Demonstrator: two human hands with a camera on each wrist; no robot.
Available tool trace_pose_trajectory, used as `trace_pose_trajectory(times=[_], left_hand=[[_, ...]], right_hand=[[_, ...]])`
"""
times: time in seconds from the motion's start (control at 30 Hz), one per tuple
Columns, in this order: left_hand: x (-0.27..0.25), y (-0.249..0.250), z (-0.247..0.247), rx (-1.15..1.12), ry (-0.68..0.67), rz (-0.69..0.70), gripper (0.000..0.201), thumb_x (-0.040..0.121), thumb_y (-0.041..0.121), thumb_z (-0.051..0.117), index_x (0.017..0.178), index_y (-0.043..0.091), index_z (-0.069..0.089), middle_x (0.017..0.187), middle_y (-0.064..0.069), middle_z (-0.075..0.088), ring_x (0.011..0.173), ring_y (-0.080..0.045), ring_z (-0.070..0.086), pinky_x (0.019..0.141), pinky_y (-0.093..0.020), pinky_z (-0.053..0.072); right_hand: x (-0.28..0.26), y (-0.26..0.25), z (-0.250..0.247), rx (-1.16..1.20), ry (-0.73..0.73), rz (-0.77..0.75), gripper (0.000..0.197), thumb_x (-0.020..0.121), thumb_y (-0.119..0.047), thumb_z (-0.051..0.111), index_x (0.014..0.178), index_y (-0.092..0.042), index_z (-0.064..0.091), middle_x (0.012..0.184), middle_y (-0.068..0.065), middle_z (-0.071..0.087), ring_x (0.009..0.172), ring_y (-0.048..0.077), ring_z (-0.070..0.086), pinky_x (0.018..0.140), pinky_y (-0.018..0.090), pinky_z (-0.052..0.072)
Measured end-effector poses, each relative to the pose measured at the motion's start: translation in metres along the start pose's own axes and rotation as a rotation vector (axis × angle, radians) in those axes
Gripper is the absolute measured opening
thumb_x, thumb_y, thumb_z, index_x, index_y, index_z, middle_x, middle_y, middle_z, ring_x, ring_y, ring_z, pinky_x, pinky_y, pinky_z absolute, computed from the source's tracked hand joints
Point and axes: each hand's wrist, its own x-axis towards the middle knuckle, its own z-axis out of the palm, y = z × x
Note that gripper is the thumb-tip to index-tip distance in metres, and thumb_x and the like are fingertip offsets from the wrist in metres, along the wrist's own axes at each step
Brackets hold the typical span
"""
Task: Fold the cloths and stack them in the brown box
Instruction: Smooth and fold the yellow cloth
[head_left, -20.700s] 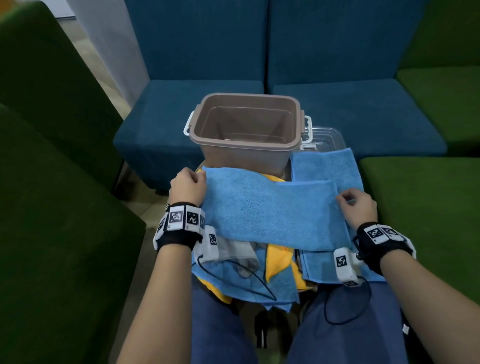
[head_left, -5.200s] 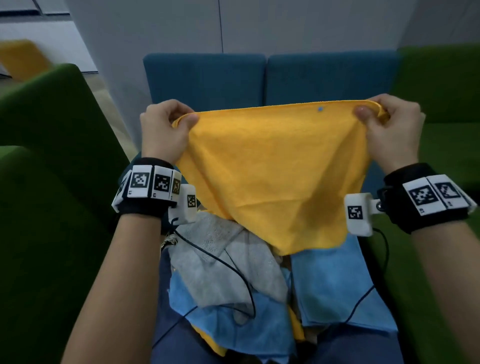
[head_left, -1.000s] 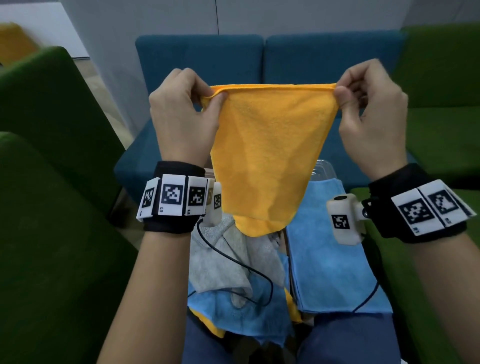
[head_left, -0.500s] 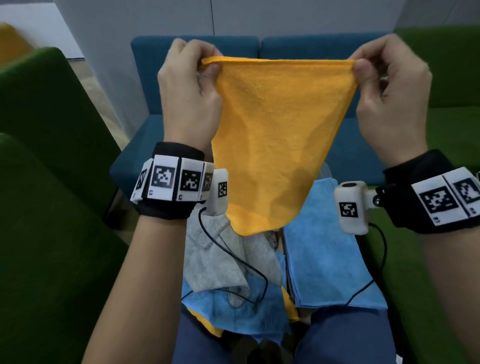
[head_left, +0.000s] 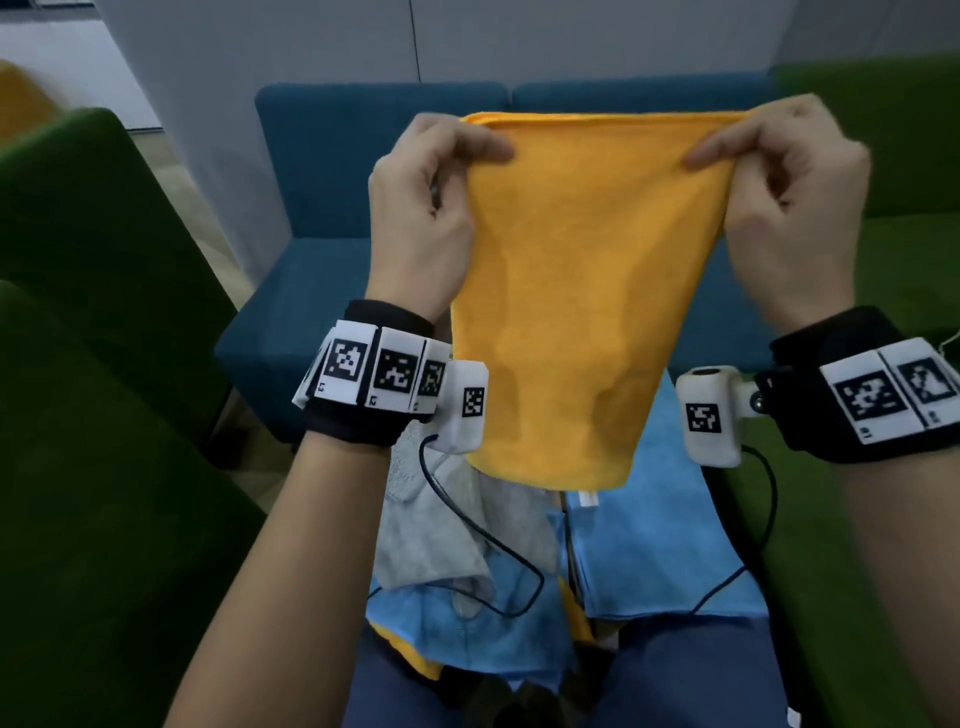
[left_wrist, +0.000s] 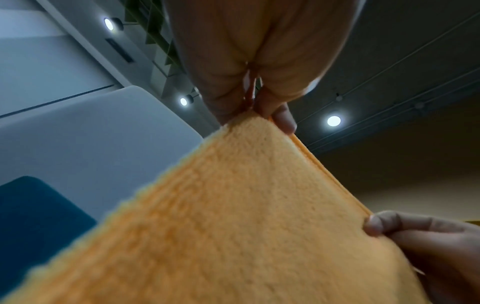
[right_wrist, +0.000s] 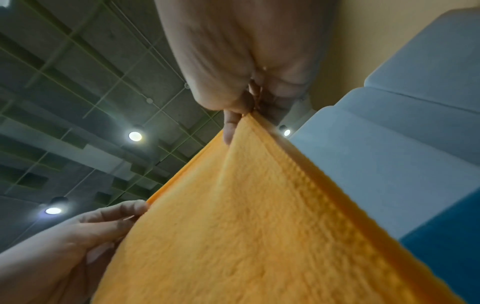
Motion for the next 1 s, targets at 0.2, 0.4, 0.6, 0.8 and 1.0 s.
trace_pose_trajectory(times=[0.2,0.4,0.6,0.8,1.0], left_hand=[[-0.002,-0.001,0.007,0.018,-0.074,0.087,0.057,0.084,0.002,0.06,0.138,0.013,0.047,0.121,0.004,0.04,0.115,0.0,0.043,0.083,-0.036,0.057],[-0.021,-0.006,0.015,-0.034,-0.095,-0.02,0.037,0.079,-0.008,0.054,0.11,0.004,0.069,0.116,0.004,0.06,0.115,-0.006,0.056,0.091,-0.044,0.052],[-0.025,0.016,0.022,-0.218,-0.202,-0.006,0.072,0.087,-0.01,0.049,0.151,0.004,0.019,0.134,-0.014,0.05,0.109,-0.026,0.057,0.095,-0.037,0.05],[-0.039,-0.006,0.06,-0.203,-0.157,-0.198,0.037,0.086,-0.008,0.051,0.117,0.009,0.064,0.103,0.009,0.063,0.077,-0.001,0.057,0.071,-0.018,0.048],[-0.123,-0.07,0.125,0.065,-0.48,-0.505,0.043,0.091,0.006,0.059,0.133,0.006,0.053,0.125,-0.01,0.055,0.109,-0.022,0.055,0.095,-0.036,0.045]], right_hand=[[-0.005,0.005,0.005,-0.06,-0.035,-0.122,0.031,0.082,-0.008,0.063,0.113,-0.005,0.059,0.11,-0.007,0.037,0.099,0.014,0.051,0.071,0.032,0.05],[-0.019,0.014,-0.004,-0.081,-0.098,-0.092,0.028,0.079,0.01,0.049,0.09,-0.005,0.07,0.094,0.002,0.056,0.08,0.002,0.05,0.066,0.016,0.038],[-0.016,0.012,-0.042,-0.075,0.006,-0.119,0.028,0.096,-0.001,0.047,0.113,-0.007,0.068,0.108,-0.008,0.057,0.103,-0.004,0.052,0.085,0.024,0.046],[-0.032,0.041,-0.049,-0.139,-0.133,0.058,0.025,0.095,-0.012,0.053,0.115,-0.011,0.068,0.112,-0.003,0.061,0.082,-0.006,0.052,0.069,0.01,0.038],[-0.102,0.125,-0.019,-0.187,-0.589,0.462,0.056,0.082,-0.018,0.077,0.133,-0.015,0.055,0.135,0.008,0.05,0.122,0.019,0.048,0.101,0.026,0.035]])
